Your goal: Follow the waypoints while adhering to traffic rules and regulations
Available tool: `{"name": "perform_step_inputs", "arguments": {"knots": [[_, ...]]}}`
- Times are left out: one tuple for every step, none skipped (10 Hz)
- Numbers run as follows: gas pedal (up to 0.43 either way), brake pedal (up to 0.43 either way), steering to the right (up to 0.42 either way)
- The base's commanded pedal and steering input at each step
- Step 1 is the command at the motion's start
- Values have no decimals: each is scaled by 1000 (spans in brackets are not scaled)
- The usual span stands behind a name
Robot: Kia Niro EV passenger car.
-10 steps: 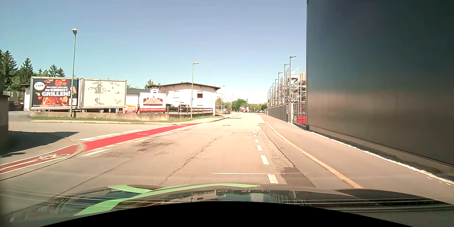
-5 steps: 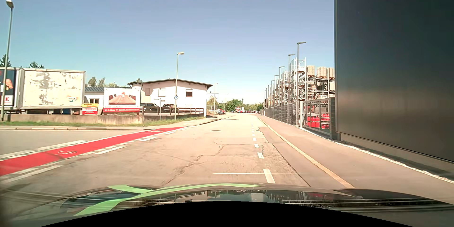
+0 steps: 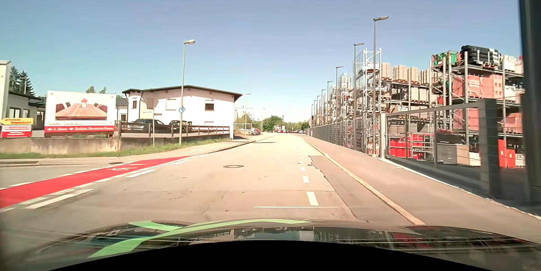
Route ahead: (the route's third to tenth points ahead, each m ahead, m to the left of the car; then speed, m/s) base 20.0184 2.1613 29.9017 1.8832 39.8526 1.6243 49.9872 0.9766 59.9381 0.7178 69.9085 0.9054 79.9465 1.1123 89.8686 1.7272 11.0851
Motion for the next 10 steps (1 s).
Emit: {"name": "perform_step_inputs", "arguments": {"knots": [[150,0,26],[150,0,25],[150,0,21],[150,0,15],[150,0,15],[150,0,14],[138,0,12],[138,0,10],[138,0,6],[138,0,2]]}}
